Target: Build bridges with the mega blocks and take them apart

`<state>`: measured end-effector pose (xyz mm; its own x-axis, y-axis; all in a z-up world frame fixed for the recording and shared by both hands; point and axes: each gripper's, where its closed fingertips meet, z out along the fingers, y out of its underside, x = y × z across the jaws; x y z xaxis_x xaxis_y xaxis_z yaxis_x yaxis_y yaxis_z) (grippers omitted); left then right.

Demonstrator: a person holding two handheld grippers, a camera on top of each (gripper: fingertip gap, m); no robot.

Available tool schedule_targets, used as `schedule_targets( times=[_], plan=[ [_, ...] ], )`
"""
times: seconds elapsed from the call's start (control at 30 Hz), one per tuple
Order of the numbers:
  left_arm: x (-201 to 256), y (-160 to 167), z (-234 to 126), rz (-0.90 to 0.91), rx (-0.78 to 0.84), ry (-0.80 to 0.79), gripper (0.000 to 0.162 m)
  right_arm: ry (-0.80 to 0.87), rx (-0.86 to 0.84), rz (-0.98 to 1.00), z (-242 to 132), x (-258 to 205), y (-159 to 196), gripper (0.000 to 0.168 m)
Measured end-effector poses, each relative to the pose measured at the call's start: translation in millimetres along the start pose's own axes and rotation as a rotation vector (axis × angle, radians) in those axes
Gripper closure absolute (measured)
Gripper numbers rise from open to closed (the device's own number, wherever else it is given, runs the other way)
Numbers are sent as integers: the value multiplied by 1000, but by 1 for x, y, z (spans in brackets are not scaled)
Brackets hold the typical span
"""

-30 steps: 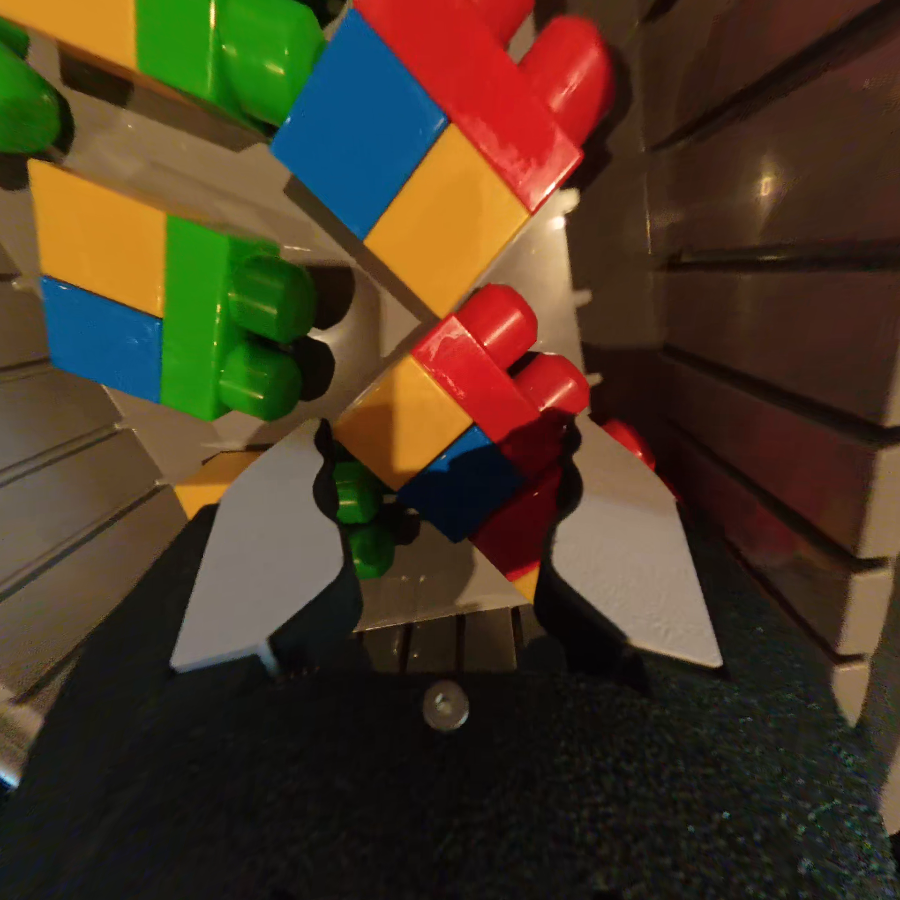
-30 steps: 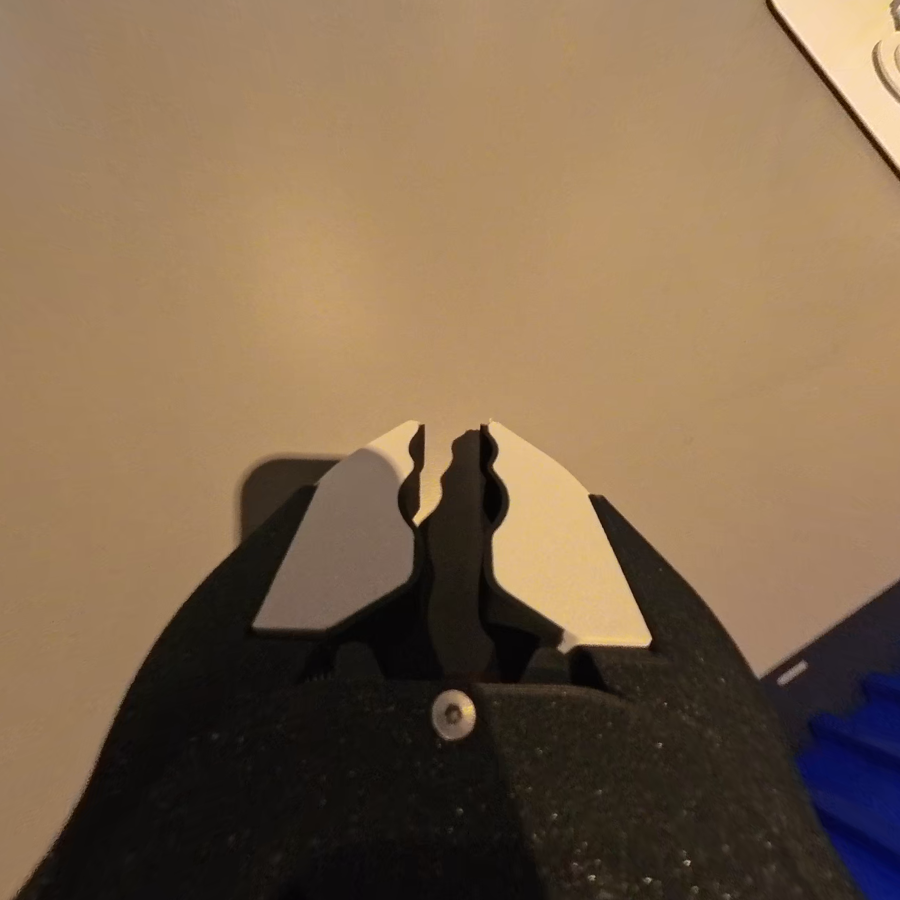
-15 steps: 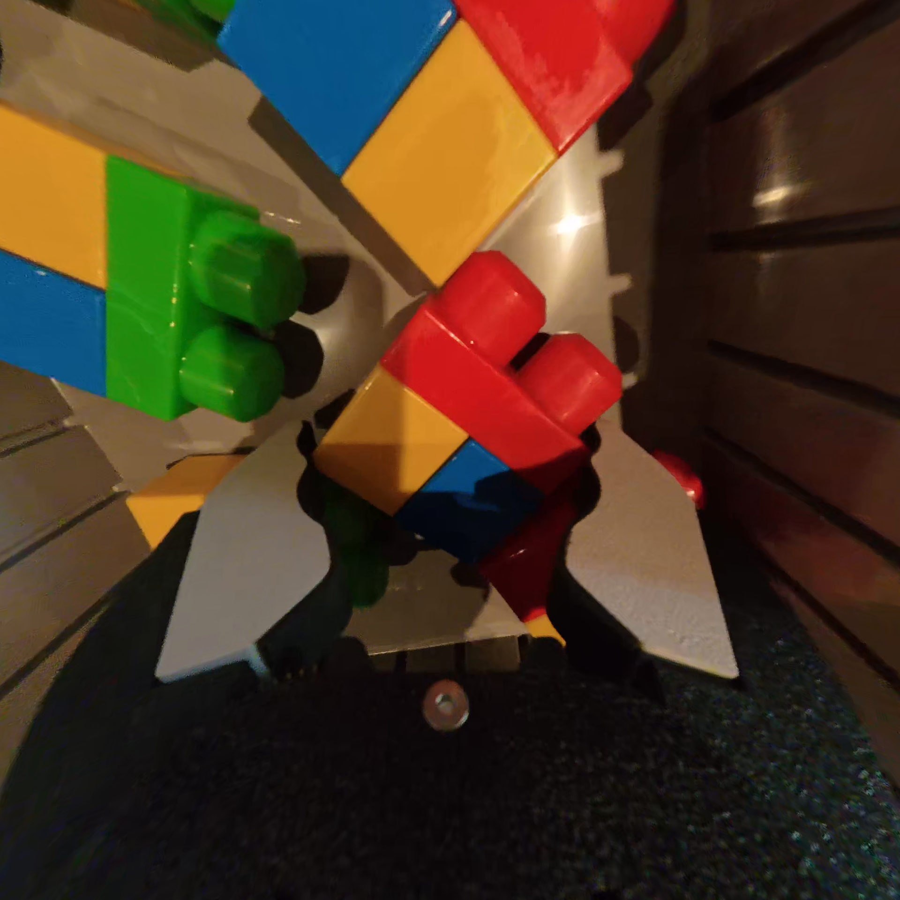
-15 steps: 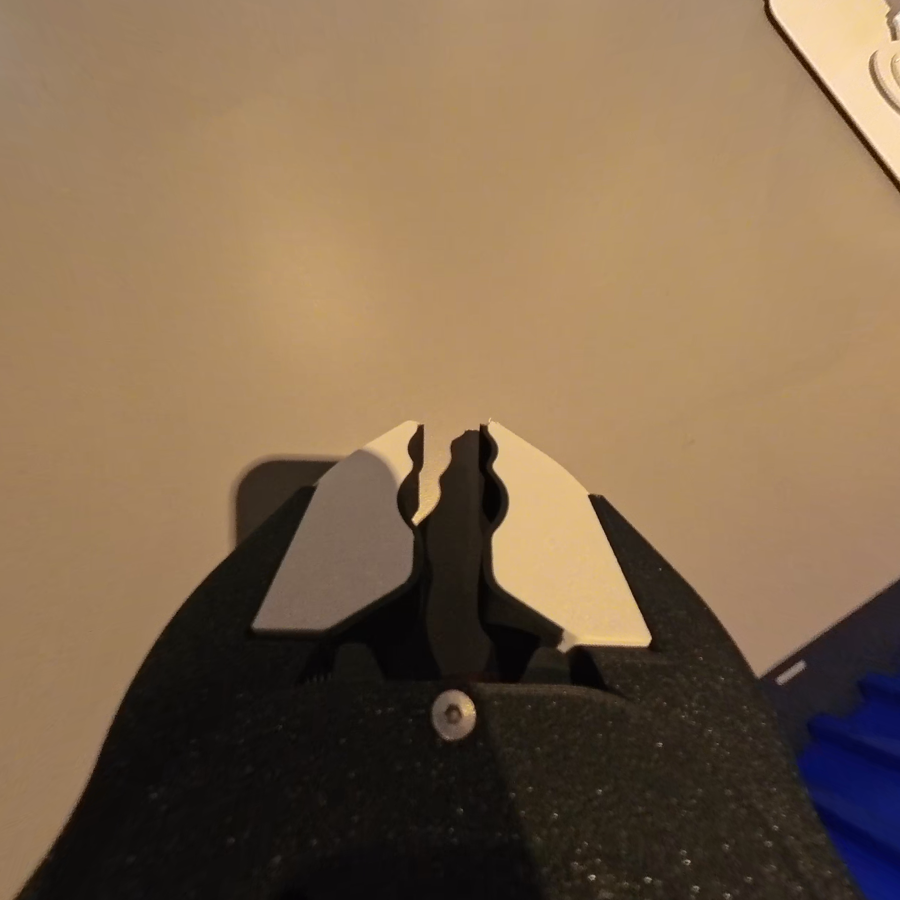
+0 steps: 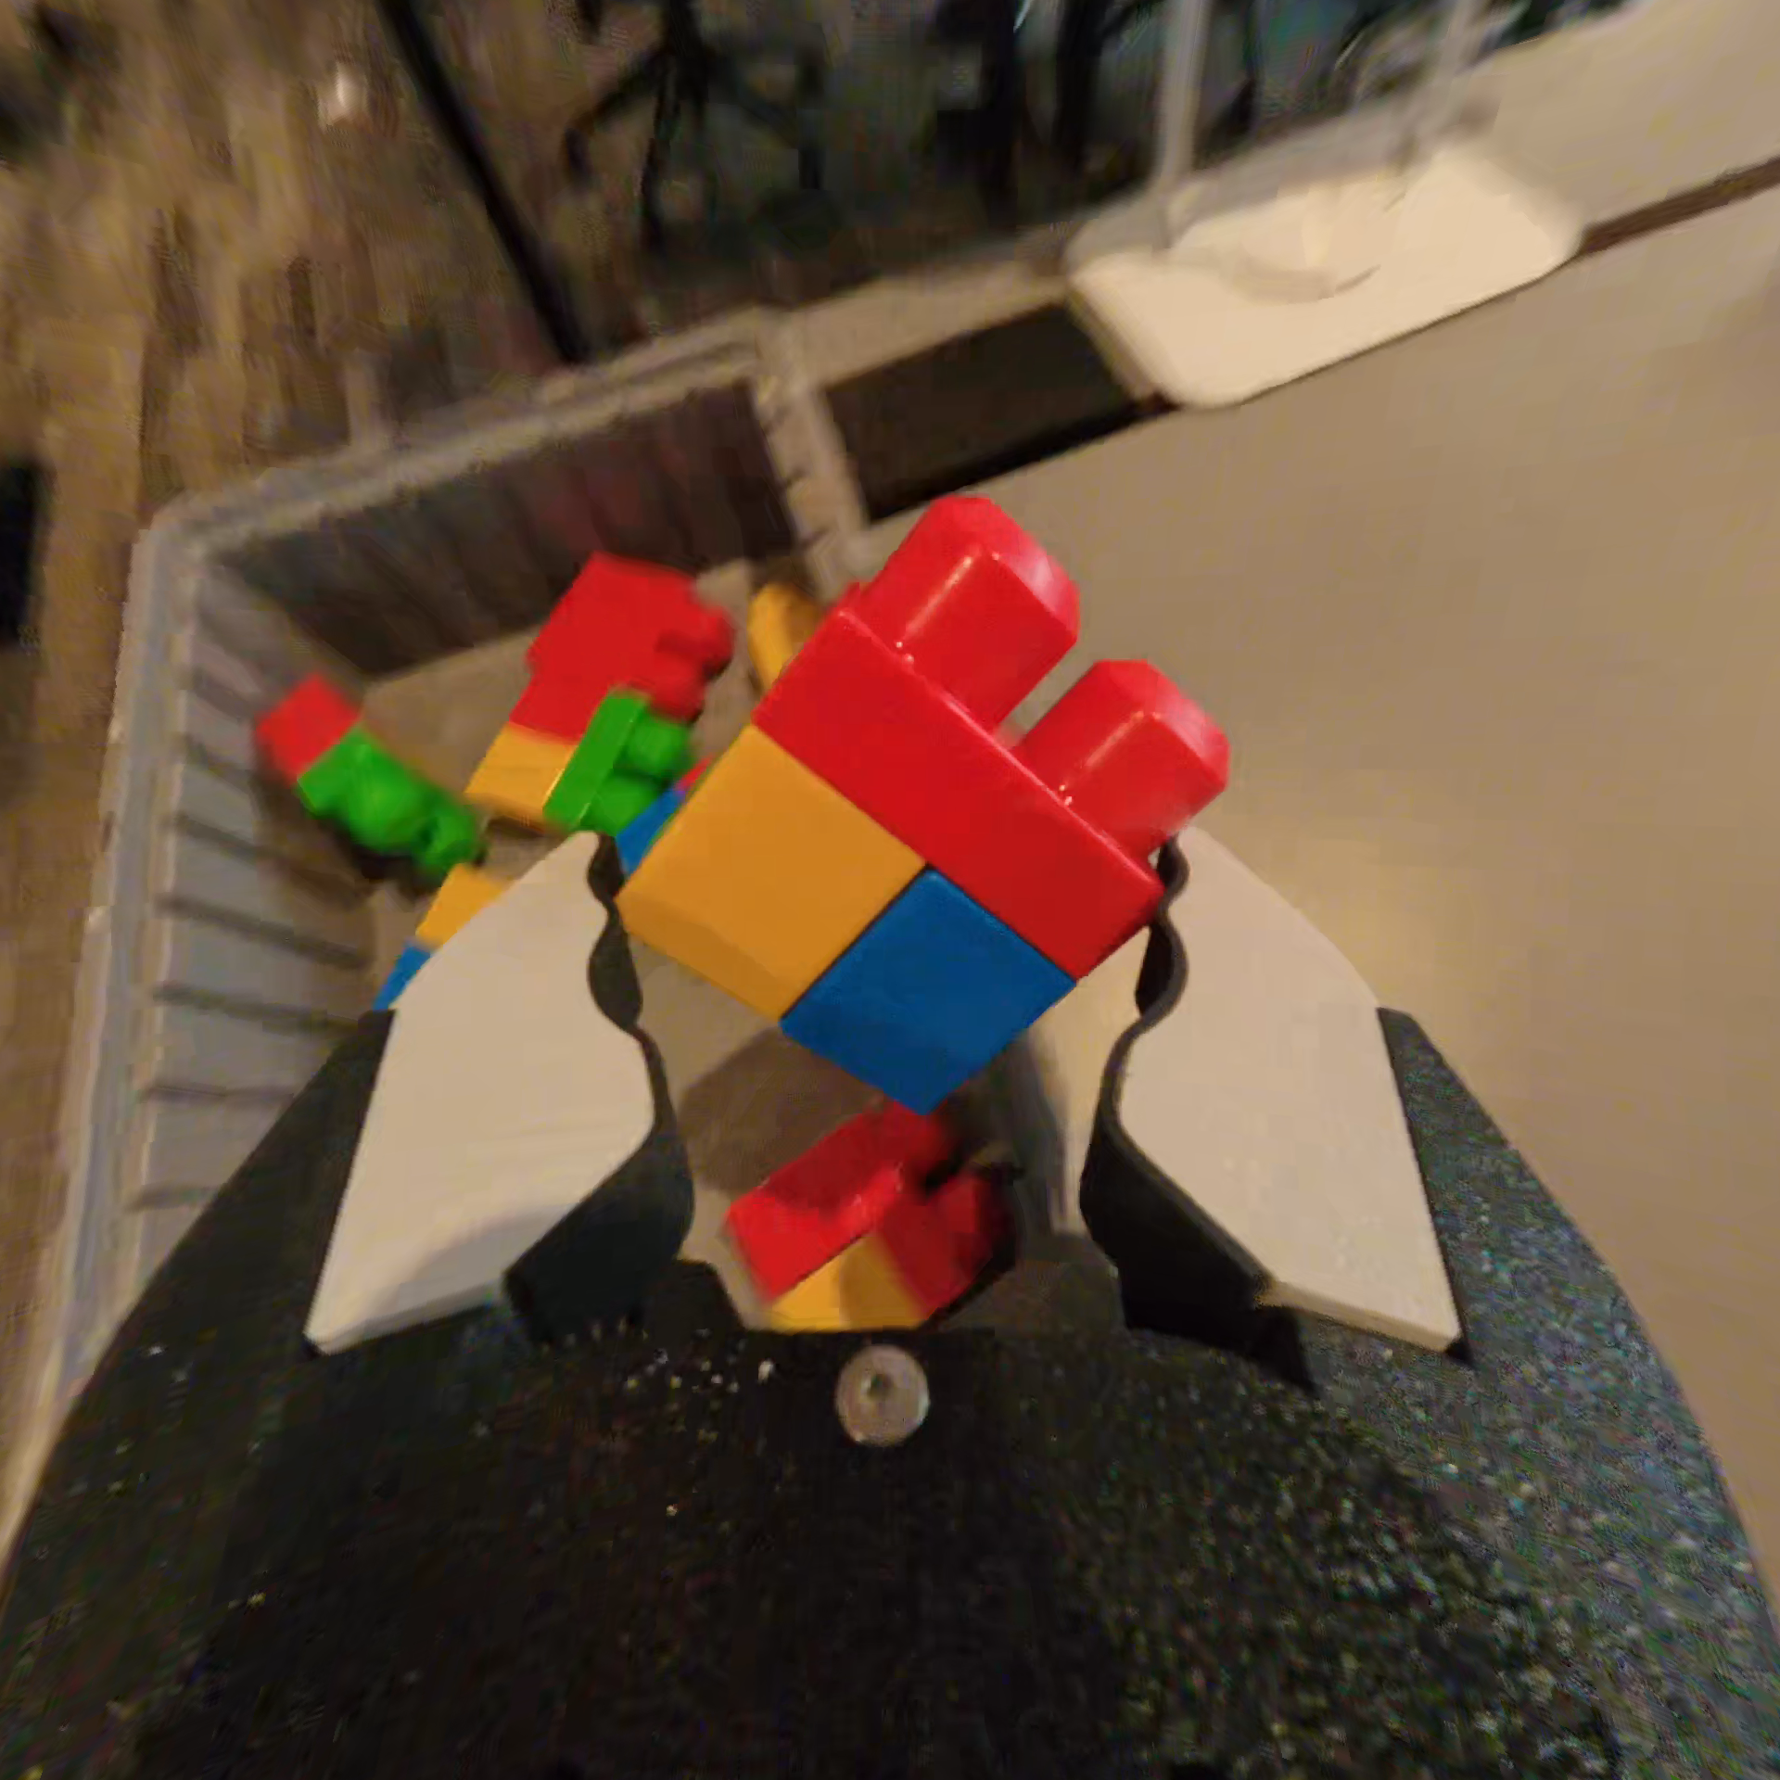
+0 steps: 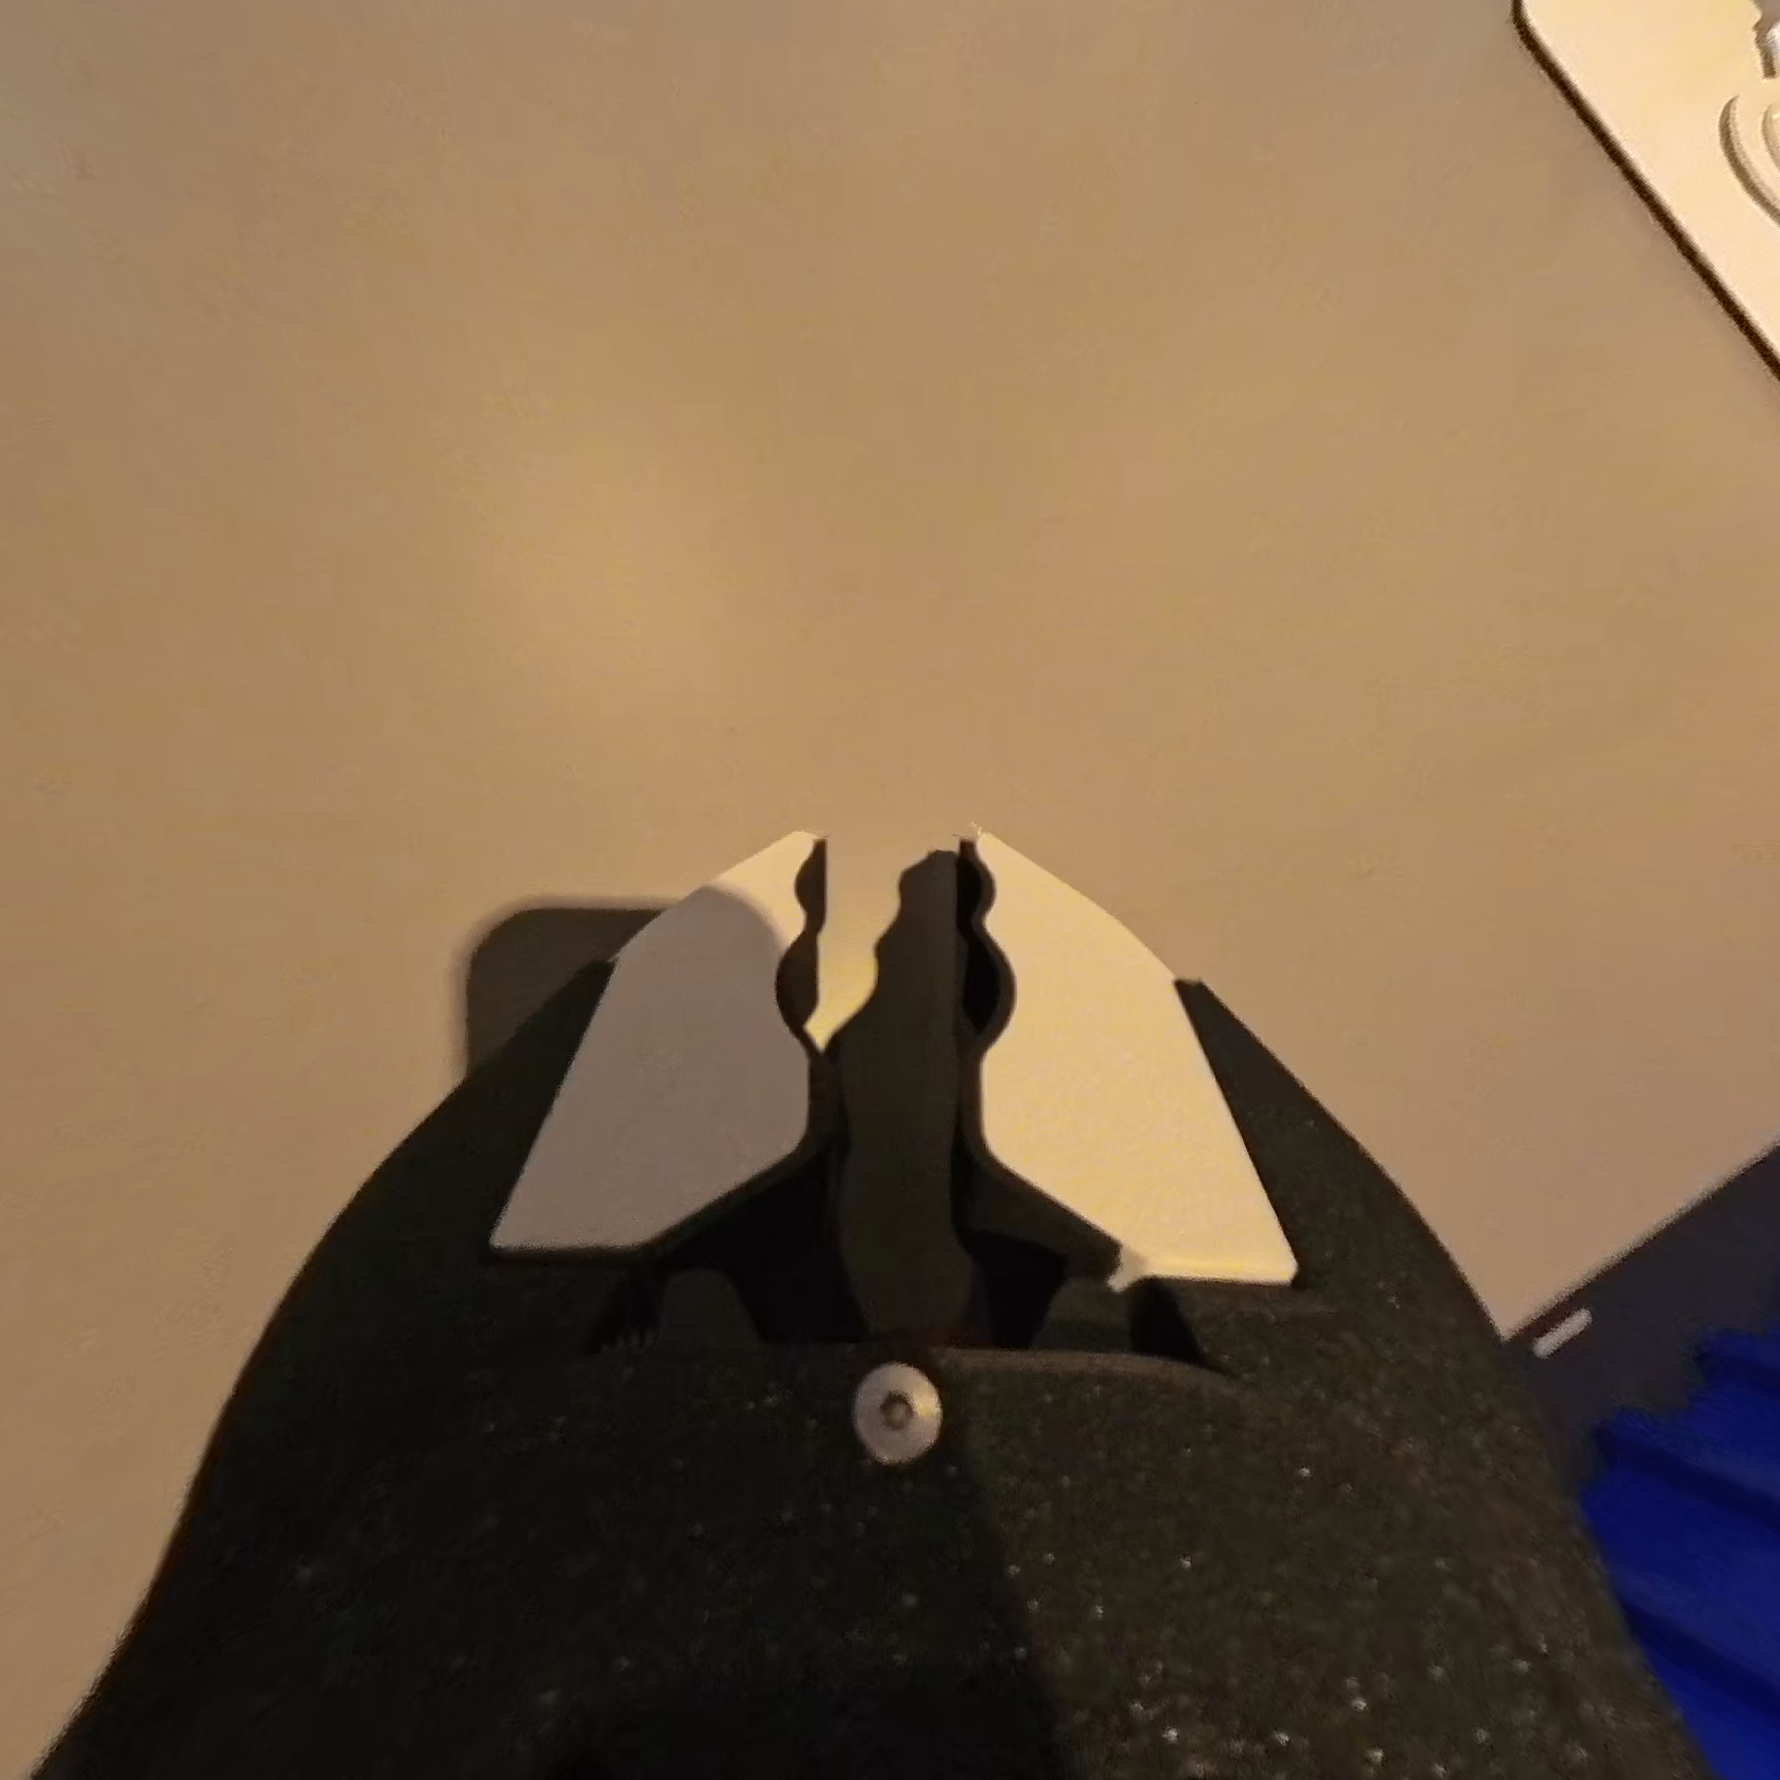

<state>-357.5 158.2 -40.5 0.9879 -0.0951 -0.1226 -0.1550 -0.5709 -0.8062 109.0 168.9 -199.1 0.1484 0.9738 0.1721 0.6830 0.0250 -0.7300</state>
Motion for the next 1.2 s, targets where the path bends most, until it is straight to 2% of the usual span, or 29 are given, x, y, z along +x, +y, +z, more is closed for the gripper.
schedule_targets(
  times=[0.03,0.13,0.2,0.33,0.4,0.47,0.63,0.77,0.8,0.87,0.93,1.07,1.13,1.2],
  plan=[
    [26,-16,-1,30,57,27,60,5,0,4,1,1,-1,139],
    [111,-55,8,116,221,101,60,33,5,25,5,5,-6,131],
    [173,-68,27,161,294,170,60,7,48,85,8,4,-19,125],
    [281,-61,93,315,329,253,60,-93,203,254,2,7,-63,110],
    [314,-49,124,414,326,241,60,-143,297,337,-5,17,-86,106],
    [334,-40,140,490,340,226,60,-187,369,426,-9,32,-102,103],
    [354,-29,135,612,432,171,60,-284,375,531,16,46,-115,94],
    [357,-14,134,614,413,170,60,-343,322,512,44,32,-119,94],
    [358,-13,134,608,412,177,60,-333,305,496,50,30,-118,101],
    [359,-14,134,600,415,186,60,-285,291,457,57,33,-119,127],
    [356,-13,136,605,399,179,61,-262,261,420,61,35,-118,131],
    [358,6,132,688,315,353,65,-185,110,252,61,44,-104,131],
    [349,13,125,734,292,423,65,-209,4,171,54,43,-95,131],
    [350,20,111,719,275,573,67,-259,-113,98,44,39,-84,131]
  ],
)
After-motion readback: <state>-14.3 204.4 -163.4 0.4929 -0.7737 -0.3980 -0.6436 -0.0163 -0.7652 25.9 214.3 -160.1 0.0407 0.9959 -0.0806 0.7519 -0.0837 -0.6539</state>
